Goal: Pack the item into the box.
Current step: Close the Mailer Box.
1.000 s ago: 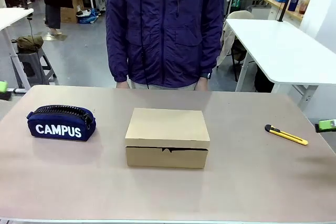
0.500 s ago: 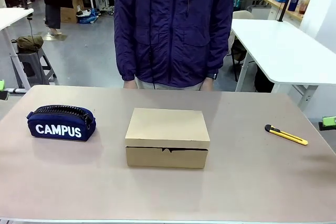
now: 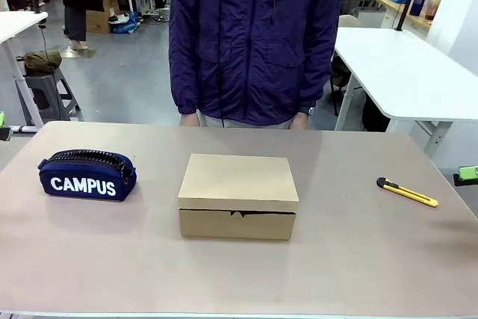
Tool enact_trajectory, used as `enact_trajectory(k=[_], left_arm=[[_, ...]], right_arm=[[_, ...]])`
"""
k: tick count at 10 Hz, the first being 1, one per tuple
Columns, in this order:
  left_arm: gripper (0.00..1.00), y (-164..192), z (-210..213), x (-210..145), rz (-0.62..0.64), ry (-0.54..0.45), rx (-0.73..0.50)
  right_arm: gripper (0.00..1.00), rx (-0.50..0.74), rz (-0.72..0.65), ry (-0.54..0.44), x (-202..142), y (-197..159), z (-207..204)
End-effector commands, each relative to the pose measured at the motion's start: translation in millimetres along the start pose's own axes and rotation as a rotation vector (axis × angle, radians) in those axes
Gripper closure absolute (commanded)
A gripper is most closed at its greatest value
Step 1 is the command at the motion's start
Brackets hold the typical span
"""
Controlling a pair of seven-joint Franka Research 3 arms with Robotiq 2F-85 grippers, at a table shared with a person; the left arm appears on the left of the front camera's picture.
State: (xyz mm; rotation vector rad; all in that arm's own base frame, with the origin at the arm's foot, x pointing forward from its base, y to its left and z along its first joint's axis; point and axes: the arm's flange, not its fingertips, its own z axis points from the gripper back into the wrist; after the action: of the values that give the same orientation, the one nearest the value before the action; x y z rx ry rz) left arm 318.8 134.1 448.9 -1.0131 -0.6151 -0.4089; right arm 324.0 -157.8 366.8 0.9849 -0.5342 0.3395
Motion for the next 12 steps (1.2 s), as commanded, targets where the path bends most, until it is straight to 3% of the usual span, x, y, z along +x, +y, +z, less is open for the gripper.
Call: enact_trajectory(k=[1, 12], left_arm=[[0.00, -2.4, 2.5, -0.6, 0.001, -0.018, -0.016], [0.00, -2.4, 2.5, -0.6, 0.001, -0.018, -0.016]], right_arm=[[0.00, -0.002, -0.001, -0.006, -2.7, 2.1, 0.9], [0.00, -0.002, -0.001, -0.006, -2.7, 2.1, 0.9]])
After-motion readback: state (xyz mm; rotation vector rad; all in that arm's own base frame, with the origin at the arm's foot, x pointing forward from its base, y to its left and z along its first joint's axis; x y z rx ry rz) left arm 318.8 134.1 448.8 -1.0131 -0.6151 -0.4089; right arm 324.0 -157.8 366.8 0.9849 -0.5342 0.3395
